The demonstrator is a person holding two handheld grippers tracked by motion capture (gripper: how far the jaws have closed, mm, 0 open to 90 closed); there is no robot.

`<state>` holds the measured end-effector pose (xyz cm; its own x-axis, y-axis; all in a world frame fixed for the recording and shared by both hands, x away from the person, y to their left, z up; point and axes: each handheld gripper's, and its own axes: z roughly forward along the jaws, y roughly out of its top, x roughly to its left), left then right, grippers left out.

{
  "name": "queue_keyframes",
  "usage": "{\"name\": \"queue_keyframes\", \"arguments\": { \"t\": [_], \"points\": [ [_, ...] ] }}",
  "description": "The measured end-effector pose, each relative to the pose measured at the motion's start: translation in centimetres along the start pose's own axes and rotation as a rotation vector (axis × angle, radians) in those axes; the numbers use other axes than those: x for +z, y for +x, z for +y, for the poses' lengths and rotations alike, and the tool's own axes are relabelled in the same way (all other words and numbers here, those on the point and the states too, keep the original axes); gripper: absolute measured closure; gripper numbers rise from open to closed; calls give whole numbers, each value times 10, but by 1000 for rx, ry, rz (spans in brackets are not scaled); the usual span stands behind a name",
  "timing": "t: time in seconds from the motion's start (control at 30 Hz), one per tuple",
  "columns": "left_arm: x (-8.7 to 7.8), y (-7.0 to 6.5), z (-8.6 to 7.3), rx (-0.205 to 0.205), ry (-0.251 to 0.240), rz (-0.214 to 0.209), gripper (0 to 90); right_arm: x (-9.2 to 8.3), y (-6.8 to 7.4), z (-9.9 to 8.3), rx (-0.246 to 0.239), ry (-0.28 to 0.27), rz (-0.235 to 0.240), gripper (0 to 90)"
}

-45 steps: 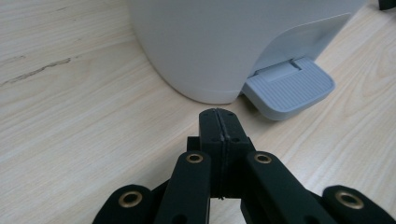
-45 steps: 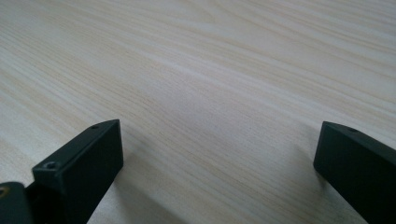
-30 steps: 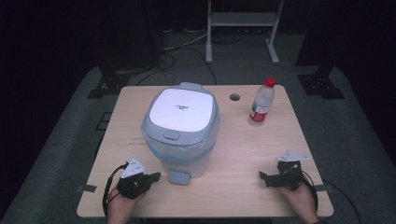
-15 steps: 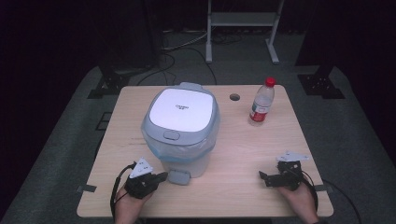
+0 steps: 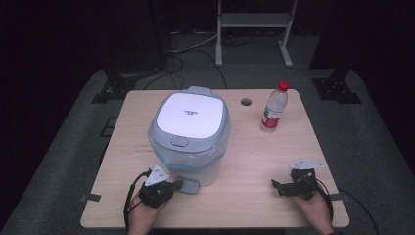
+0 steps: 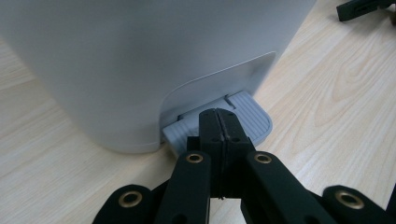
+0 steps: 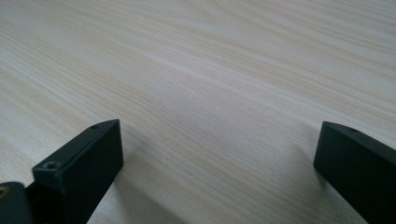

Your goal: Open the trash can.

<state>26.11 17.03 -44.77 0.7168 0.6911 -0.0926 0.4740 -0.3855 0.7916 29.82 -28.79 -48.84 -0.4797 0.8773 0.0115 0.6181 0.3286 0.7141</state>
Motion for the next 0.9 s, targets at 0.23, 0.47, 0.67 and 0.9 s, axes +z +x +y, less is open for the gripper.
{"name": "queue_keyframes", "arguments": {
  "t": [0.23, 0.47, 0.67, 0.9],
  "points": [
    [8, -5, 1, 6, 6, 5, 900, 0, 0, 0, 0, 0, 0, 3],
    [16, -9, 2, 13, 4, 9, 900, 0, 0, 0, 0, 0, 0, 3],
    [18, -8, 1, 17, -10, 22, 900, 0, 0, 0, 0, 0, 0, 3],
    [21, -11, 0, 16, -19, 12, 896, 0, 0, 0, 0, 0, 0, 3]
  ]
}}
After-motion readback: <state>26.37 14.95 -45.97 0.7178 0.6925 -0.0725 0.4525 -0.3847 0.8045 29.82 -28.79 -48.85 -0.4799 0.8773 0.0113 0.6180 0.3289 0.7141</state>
